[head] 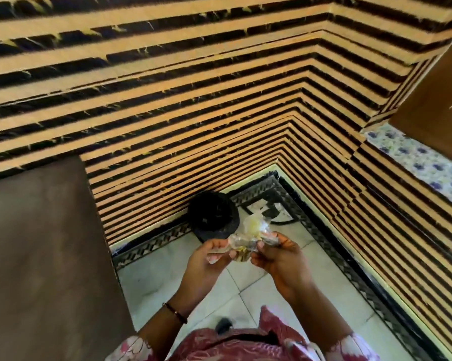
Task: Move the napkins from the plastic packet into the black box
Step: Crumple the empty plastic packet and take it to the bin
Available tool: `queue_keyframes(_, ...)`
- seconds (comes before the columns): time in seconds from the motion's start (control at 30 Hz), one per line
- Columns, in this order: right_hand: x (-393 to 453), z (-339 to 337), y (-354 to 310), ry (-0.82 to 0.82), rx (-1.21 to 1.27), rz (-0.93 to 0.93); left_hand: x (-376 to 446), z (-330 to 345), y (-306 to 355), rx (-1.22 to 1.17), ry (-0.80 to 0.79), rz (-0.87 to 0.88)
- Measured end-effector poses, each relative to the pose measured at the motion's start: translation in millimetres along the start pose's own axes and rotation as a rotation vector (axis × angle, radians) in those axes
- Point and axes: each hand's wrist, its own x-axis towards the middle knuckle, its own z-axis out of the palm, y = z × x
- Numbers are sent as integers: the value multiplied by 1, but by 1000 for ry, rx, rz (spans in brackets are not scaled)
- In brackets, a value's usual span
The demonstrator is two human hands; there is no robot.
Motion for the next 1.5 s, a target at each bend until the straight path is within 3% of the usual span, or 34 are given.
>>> queue_keyframes(0.4, 161, 17, -42, -35, -135, 143, 88, -23, -21, -27, 324, -217)
queue_keyframes(0.57, 250, 12, -50, -5, -357, 134, 139, -16, -22, -9, 416, -326)
queue_keyframes(0.73, 331, 17, -42, -107, -719, 108, 201, -16, -37, 84, 473, -447)
queue_keyframes(0.87, 396, 19, -7, -243, -1192, -57, 245, -20, -77, 134, 507, -557)
queue_keyframes(0.93, 425, 22, 12, -261, -1307, -71, 263, -21, -99, 114, 509, -631)
queue_keyframes(1.23, 556, 48, 147, -376, -1368, 79, 355, -30, -216, 187, 442, -701)
queue_keyframes(1.5, 650, 46, 287, -352, -1447, 160, 414, -24, -362, 174, 370, -783)
